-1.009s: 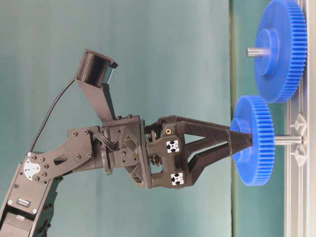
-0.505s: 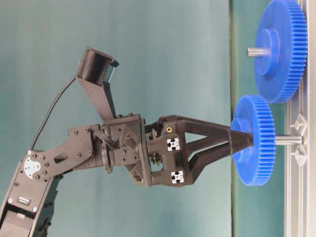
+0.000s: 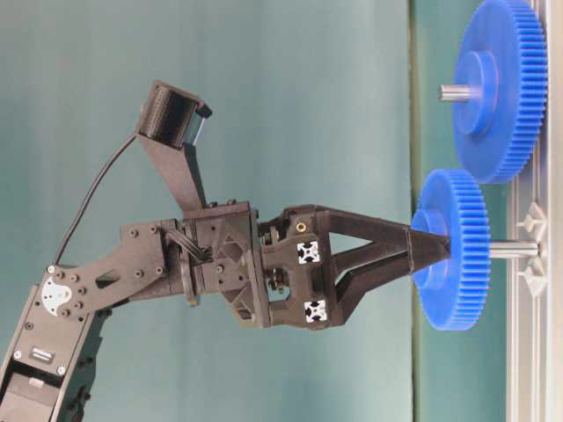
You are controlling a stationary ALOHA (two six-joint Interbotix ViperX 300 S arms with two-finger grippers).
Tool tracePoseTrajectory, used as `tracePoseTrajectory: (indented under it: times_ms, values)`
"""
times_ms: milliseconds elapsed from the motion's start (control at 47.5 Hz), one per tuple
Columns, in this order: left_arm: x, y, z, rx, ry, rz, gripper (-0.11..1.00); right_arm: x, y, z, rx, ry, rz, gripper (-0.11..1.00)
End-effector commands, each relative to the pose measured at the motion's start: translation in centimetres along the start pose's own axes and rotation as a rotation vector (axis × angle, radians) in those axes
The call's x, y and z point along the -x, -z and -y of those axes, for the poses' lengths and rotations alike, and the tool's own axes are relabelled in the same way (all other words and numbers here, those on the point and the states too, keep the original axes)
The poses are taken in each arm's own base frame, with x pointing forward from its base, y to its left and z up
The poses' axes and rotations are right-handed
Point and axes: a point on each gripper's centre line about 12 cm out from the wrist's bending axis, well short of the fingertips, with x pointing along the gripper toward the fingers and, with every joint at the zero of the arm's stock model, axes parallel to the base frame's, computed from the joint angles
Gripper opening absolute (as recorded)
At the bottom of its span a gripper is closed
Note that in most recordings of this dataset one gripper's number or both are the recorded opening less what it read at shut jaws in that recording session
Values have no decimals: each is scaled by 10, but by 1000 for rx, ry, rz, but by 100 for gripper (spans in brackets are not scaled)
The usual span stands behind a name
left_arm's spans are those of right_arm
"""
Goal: Find the location of the shaft and insert the small gear.
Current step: 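Push the small gear down onto the shaft and open the left gripper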
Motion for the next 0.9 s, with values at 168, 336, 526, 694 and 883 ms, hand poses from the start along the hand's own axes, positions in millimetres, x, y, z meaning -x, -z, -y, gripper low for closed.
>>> tracePoseTrajectory:
  times_ms: [168,336,526,694,883]
  values:
    - [34,-13,6,-30,-24,91,82,-1,-5,0,-11,0,11,2]
    - [49,-17,9,-34,-29,129,85,-1,-4,0,-13,0,9,2]
    - [60,-18,9,-34,-34,155,85,-1,-5,0,-13,0,11,2]
    - [57,-15,9,-34,-28,122,85,-1,-5,0,-17,0,11,2]
    - [58,-13,10,-35,-25,108,85,-1,-4,0,-48,0,9,2]
